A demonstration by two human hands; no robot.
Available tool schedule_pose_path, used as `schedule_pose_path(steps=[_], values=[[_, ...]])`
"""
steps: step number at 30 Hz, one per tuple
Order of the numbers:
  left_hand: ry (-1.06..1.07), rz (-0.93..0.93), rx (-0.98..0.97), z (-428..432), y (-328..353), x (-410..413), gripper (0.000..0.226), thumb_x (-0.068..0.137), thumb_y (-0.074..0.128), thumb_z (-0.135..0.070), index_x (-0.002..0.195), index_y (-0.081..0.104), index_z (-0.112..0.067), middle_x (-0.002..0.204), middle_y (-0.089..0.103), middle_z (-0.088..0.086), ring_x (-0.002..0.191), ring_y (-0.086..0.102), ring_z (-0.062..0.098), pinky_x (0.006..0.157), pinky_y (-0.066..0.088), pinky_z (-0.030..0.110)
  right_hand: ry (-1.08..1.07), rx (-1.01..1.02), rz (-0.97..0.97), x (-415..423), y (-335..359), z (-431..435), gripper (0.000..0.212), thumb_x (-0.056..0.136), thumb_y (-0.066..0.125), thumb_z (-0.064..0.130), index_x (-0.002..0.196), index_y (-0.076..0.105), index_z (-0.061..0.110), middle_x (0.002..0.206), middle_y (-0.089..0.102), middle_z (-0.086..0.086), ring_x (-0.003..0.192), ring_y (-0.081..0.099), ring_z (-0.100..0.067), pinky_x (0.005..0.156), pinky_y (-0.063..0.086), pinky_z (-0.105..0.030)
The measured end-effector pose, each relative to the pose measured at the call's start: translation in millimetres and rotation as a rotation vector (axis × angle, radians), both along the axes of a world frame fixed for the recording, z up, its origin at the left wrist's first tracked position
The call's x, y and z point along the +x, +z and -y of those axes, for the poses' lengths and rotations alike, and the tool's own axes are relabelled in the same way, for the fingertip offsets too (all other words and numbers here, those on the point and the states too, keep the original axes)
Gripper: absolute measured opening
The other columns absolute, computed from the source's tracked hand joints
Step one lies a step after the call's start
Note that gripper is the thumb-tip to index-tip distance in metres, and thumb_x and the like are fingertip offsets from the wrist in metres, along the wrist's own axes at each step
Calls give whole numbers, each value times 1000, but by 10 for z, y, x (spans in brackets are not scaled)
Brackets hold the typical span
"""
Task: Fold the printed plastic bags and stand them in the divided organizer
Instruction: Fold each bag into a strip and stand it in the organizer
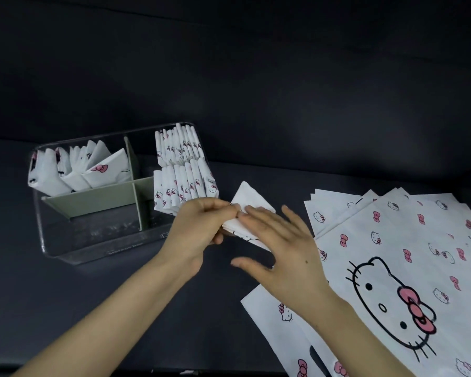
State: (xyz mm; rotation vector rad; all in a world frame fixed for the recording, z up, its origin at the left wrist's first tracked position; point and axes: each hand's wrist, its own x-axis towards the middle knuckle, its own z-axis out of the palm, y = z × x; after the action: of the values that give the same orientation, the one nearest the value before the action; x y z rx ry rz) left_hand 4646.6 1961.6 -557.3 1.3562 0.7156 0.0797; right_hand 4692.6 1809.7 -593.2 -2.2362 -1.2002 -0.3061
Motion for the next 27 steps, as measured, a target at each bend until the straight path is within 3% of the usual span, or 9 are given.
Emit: schedule_pose_path(steps=[5, 8, 9, 11, 14, 17, 21, 24, 27], values=[[-7, 53, -55, -110, 230, -46, 15, 88, 66, -21, 77, 67, -10, 64, 68, 0, 53, 60, 8, 46, 39, 16, 39, 191, 107, 46, 152, -93, 30, 92, 53, 13, 121, 61, 13, 113, 70, 0, 102, 67, -12, 96, 49, -34], [28, 142, -2, -251, 349, -83, 25, 92, 59, -29, 87, 68, -6, 71, 72, 4, 58, 64, 14, 44, 38, 16, -41, 275, -84, 15, 398, -177, 31, 92, 50, 17, 118, 67, 15, 90, 63, 30, 70, 58, 11, 71, 41, -2], [46, 174, 86, -323, 365, -105, 25, 93, 58, -30, 87, 68, -8, 73, 72, 4, 61, 65, 14, 45, 40, 16, -59, 297, -172, 6, 479, -221, 30, 93, 51, 18, 118, 65, 22, 90, 59, 37, 67, 55, 14, 65, 37, 1], [81, 235, 383, -508, 331, -188, 20, 93, 57, -31, 85, 68, -16, 77, 72, -2, 68, 64, 8, 54, 44, 14, -66, 366, -356, 13, 595, -333, 29, 95, 55, 15, 115, 62, 35, 97, 63, 38, 78, 61, 13, 65, 41, -2], [152, 293, 1005, -928, 181, -346, 19, 94, 57, -31, 85, 69, -19, 78, 68, -13, 76, 56, -2, 68, 40, 11, -59, 447, -542, 40, 770, -623, 26, 95, 56, 11, 109, 66, 31, 99, 69, 25, 88, 65, 7, 71, 46, -8], [108, 239, 1488, -1456, -67, -432, 32, 93, 48, -32, 96, 73, -13, 100, 70, 2, 92, 62, 21, 84, 42, 35, -40, 494, -652, 53, 930, -1039, 22, 96, 53, 13, 107, 69, 23, 91, 72, 12, 83, 66, -3, 69, 51, -15], [-160, -4, 1618, -1979, -361, -479, 43, 96, 36, -46, 110, 72, -27, 128, 59, 15, 124, 49, 41, 106, 22, 63, -48, 482, -673, 95, 956, -1633, 19, 97, 51, 13, 98, 70, 15, 76, 66, 1, 67, 57, -6, 60, 45, -18], [-259, -96, 1616, -2189, -444, -500, 57, 98, 22, -55, 104, 73, -32, 132, 56, 18, 130, 42, 45, 107, 9, 68, -82, 434, -639, 109, 864, -1996, 20, 96, 49, 12, 84, 64, 5, 69, 55, -17, 60, 42, -11, 55, 36, -26], [-152, -136, 1529, -2311, -422, -528, 46, 92, 35, -50, 93, 76, -30, 128, 59, 18, 127, 46, 44, 108, 11, 68, -120, 395, -604, 75, 741, -2229, 23, 96, 48, 12, 77, 60, 8, 56, 44, 2, 55, 36, -9, 53, 32, -25]])
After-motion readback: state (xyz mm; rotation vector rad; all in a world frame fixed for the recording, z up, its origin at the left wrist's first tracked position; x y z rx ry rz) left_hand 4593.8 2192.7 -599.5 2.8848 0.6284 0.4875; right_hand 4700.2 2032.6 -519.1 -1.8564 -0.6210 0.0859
